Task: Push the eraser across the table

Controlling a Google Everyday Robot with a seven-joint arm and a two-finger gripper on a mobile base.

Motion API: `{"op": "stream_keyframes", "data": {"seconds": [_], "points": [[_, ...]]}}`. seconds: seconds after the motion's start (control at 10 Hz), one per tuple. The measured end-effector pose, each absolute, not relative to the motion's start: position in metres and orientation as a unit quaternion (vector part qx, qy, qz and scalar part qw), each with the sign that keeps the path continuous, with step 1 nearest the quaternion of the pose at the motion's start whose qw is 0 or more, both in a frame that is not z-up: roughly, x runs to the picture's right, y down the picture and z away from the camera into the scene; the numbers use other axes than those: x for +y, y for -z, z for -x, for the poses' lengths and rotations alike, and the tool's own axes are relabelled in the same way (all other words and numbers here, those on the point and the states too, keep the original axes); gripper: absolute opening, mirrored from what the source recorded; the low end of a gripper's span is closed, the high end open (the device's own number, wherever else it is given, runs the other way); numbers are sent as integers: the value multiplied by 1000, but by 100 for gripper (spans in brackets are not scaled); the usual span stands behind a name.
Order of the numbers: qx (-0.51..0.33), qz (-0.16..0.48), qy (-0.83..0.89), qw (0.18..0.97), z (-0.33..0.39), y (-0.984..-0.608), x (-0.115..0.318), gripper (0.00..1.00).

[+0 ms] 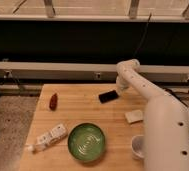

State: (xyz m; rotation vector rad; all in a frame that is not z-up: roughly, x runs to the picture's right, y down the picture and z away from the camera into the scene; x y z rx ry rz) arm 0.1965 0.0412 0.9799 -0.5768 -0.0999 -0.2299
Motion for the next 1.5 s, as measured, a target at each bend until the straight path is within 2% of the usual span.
{"op": "stream_keyframes", "data": {"seconds": [1.5], "points": [[-59,301,155,939,-135,-968,53,11]]}}
